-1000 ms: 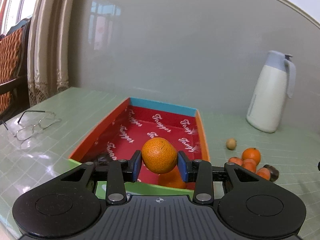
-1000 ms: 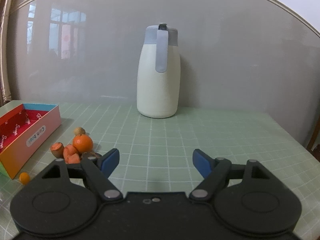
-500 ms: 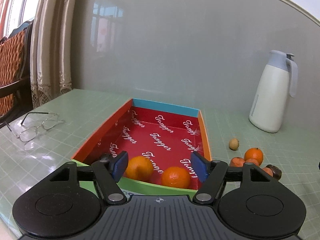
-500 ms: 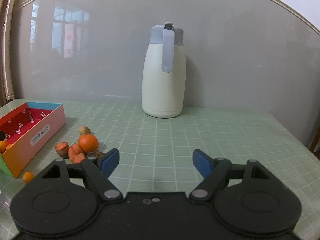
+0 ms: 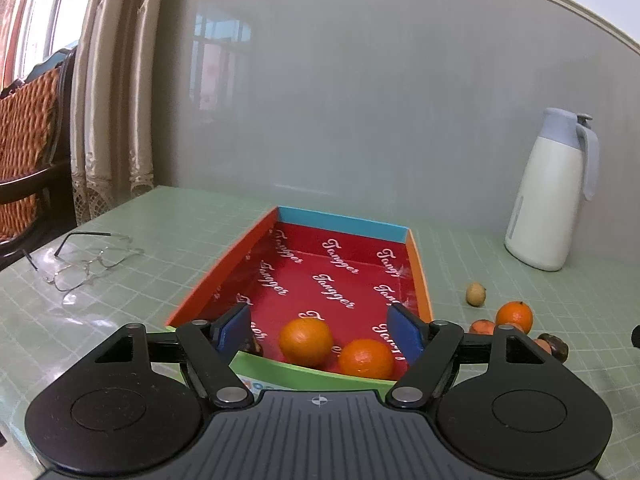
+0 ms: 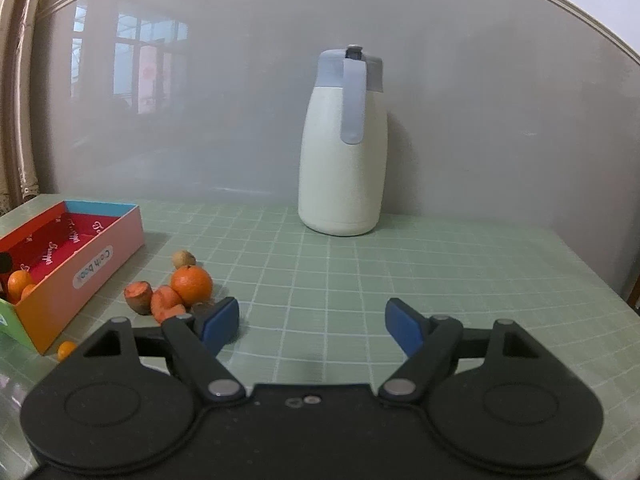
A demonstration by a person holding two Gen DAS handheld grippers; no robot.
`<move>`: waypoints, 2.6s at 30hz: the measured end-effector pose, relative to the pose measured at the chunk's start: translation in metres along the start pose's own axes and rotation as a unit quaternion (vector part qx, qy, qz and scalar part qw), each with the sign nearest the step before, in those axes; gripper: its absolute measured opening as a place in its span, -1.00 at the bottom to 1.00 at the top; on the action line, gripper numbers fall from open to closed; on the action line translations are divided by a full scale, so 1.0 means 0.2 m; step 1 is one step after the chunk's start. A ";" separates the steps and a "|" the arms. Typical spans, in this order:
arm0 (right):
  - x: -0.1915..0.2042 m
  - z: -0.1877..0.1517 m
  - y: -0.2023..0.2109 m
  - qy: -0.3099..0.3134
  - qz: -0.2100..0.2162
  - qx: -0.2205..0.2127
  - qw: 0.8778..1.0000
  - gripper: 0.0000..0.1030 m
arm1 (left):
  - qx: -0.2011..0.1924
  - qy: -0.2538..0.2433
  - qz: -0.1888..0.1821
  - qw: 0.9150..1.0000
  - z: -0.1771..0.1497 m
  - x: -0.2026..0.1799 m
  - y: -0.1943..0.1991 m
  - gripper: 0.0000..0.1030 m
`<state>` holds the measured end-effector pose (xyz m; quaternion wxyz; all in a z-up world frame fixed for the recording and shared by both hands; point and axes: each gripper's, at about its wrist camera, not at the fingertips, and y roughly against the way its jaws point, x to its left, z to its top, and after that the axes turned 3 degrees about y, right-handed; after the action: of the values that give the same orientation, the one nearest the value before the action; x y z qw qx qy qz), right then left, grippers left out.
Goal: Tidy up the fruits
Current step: 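Move the right gripper to the pile and grasp an orange fruit piece, then carry the orange piece into the red box and open the right gripper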
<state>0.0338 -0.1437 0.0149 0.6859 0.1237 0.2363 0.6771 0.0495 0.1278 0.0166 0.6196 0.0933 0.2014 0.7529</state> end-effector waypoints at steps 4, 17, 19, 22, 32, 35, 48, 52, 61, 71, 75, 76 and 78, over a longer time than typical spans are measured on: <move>0.05 0.01 0.00 0.008 0.010 0.000 1.000 0.55 | 0.000 0.001 0.007 1.000 0.00 0.04 0.00 0.45; 0.26 0.01 -0.04 0.042 0.064 0.009 0.997 0.38 | -0.003 0.007 0.030 1.000 0.01 0.17 0.02 0.45; 0.29 0.01 -0.04 0.045 0.068 0.010 0.997 0.38 | -0.001 0.007 0.034 0.999 0.01 0.20 0.03 0.45; 0.33 0.01 -0.06 0.043 0.077 0.013 0.996 0.37 | 0.000 0.009 0.042 0.999 0.00 0.25 0.03 0.45; 0.46 -0.01 -0.20 0.061 0.096 0.058 0.992 -0.07 | 0.005 0.018 0.058 0.998 -0.02 0.36 0.03 0.45; 0.47 -0.02 -0.24 0.062 0.092 0.066 0.992 -0.13 | 0.007 0.021 0.060 0.998 -0.02 0.38 0.03 0.45; 0.47 0.00 -0.36 0.063 0.078 0.074 0.992 -0.32 | -0.003 0.027 0.065 0.997 -0.03 0.42 0.04 0.45; 0.48 -0.01 -0.36 0.072 0.080 0.077 0.991 -0.39 | 0.000 0.029 0.068 0.997 -0.03 0.45 0.04 0.45; 0.49 0.01 -0.34 0.070 0.076 0.071 0.992 -0.42 | -0.003 0.022 0.066 0.998 -0.03 0.43 0.05 0.45; 0.53 0.10 -0.23 0.058 0.092 0.034 0.994 -0.42 | -0.006 0.021 0.081 0.996 -0.02 0.50 0.10 0.45; 0.59 0.14 -0.19 0.058 0.106 0.018 0.993 -0.42 | -0.004 0.023 0.094 0.995 -0.02 0.55 0.11 0.45; 0.60 0.14 -0.18 0.058 0.109 0.014 0.992 -0.42 | -0.005 0.024 0.097 0.995 -0.02 0.56 0.11 0.45; 0.64 0.16 -0.16 0.058 0.118 0.003 0.991 -0.42 | -0.004 0.027 0.102 0.994 -0.02 0.59 0.12 0.46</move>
<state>0.0744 -0.0149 0.0062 0.5858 0.1134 0.2607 0.7590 0.0012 0.2389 0.0108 0.5341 0.0906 0.2041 0.8154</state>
